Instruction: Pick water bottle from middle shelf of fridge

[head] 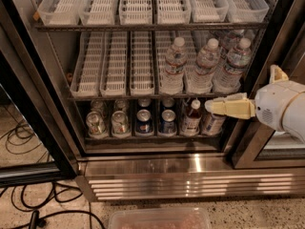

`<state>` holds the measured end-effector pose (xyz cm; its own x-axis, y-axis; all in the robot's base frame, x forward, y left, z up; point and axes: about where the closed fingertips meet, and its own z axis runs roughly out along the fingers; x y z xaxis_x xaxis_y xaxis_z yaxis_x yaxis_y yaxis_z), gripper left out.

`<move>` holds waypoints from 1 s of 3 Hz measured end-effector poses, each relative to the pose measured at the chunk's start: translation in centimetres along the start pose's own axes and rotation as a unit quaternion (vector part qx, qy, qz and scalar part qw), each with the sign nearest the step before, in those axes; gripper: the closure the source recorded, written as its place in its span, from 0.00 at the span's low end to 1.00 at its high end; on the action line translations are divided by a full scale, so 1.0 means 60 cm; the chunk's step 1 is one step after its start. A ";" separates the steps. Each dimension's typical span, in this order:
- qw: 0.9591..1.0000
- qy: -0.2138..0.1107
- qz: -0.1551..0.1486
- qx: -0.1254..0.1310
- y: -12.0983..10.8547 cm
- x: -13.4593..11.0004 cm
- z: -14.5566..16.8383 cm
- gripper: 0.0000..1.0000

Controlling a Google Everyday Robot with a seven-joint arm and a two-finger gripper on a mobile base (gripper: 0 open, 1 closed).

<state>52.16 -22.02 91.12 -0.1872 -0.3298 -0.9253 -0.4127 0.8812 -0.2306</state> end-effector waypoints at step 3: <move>1.000 -0.011 -0.002 0.024 0.003 0.014 0.008 0.23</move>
Offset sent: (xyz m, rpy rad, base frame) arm -0.0042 -0.0006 -0.0154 0.0265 -0.0238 -0.0441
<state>52.37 -21.98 90.13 -0.1657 -0.3263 -0.9306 -0.3708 0.8950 -0.2478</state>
